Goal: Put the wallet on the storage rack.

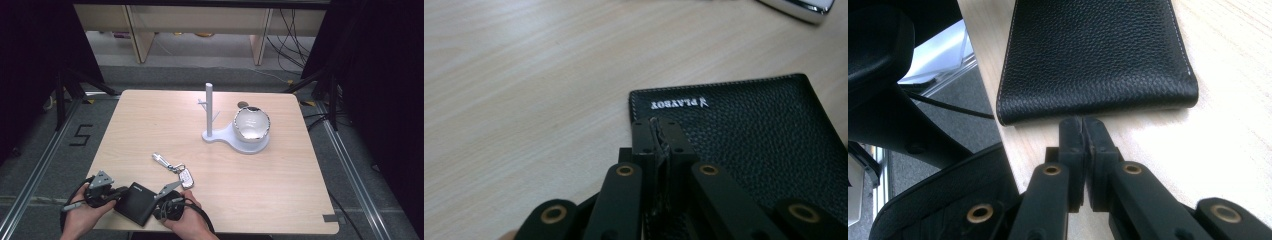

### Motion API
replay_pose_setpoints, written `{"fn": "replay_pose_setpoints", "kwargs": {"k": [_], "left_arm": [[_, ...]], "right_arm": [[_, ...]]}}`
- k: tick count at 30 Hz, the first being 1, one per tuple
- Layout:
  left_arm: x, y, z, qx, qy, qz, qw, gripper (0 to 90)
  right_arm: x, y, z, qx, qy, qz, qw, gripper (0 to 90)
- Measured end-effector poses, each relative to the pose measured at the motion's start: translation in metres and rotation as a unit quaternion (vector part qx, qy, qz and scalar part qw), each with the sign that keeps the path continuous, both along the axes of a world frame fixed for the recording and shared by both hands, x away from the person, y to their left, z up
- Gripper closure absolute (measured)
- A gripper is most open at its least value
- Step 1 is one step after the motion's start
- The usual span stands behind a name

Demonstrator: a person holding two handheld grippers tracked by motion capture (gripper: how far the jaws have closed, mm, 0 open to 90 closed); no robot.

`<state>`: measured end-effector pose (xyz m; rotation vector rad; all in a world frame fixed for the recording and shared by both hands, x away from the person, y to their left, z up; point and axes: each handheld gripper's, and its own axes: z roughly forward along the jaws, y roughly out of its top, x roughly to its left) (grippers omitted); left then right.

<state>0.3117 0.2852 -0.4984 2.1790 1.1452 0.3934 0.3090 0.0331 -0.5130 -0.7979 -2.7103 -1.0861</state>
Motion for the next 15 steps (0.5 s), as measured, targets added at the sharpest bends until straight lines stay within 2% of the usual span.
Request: {"fn": "replay_pose_setpoints", "kwargs": {"k": [3,5,6,7,8,9,11,12,13,14,15], "left_arm": [[0.0006,-0.0006,-0.0006,0.003,0.002,-0.001,1.0000,86.9],[0.0009,-0.0009,-0.0009,0.005,0.004,-0.004,1.0000,87.6],[0.0012,-0.0012,-0.0013,0.009,-0.001,-0.010,0.9999,88.2],[0.0005,-0.0019,-0.0014,0.009,0.001,-0.007,0.9999,88.2],[0.0007,-0.0004,-0.0027,0.004,0.001,-0.007,1.0000,89.4],[0.0007,-0.0004,-0.0027,0.004,0.001,-0.007,1.0000,89.5],[0.0010,0.0029,-0.0054,-0.017,-0.002,-0.005,0.9998,89.6],[0.0007,0.0035,-0.0086,-0.043,-0.008,0.008,0.9990,89.6],[0.0006,0.0040,-0.0092,-0.044,-0.011,0.010,0.9989,89.7],[0.0004,0.0043,-0.0090,-0.046,-0.010,0.006,0.9989,89.7],[0.0004,0.0043,-0.0090,-0.046,-0.010,0.006,0.9989,89.7]], "right_arm": [[-0.0001,-0.0001,0.0005,0.002,0.009,-0.003,1.0000,87.1],[0.0010,0.0004,0.0017,0.005,0.031,-0.005,0.9995,78.7],[0.0010,0.0008,0.0023,0.007,0.044,-0.012,0.9989,74.7],[0.0010,0.0008,0.0023,0.007,0.044,-0.012,0.9989,74.7],[0.0021,0.0014,0.0021,0.019,0.076,-0.026,0.9966,67.6],[0.0015,0.0014,0.0033,0.017,0.105,-0.038,0.9936,65.1],[0.0008,0.0026,0.0045,0.021,0.137,-0.055,0.9888,62.4],[0.0011,0.0026,0.0050,0.023,0.147,-0.054,0.9874,61.4],[0.0060,0.0028,-0.0005,0.045,0.110,-0.039,0.9922,60.5],[0.0056,0.0031,0.0006,0.037,0.112,-0.050,0.9917,59.7],[0.0069,0.0036,-0.0001,0.040,0.114,-0.050,0.9914,59.3]]}}
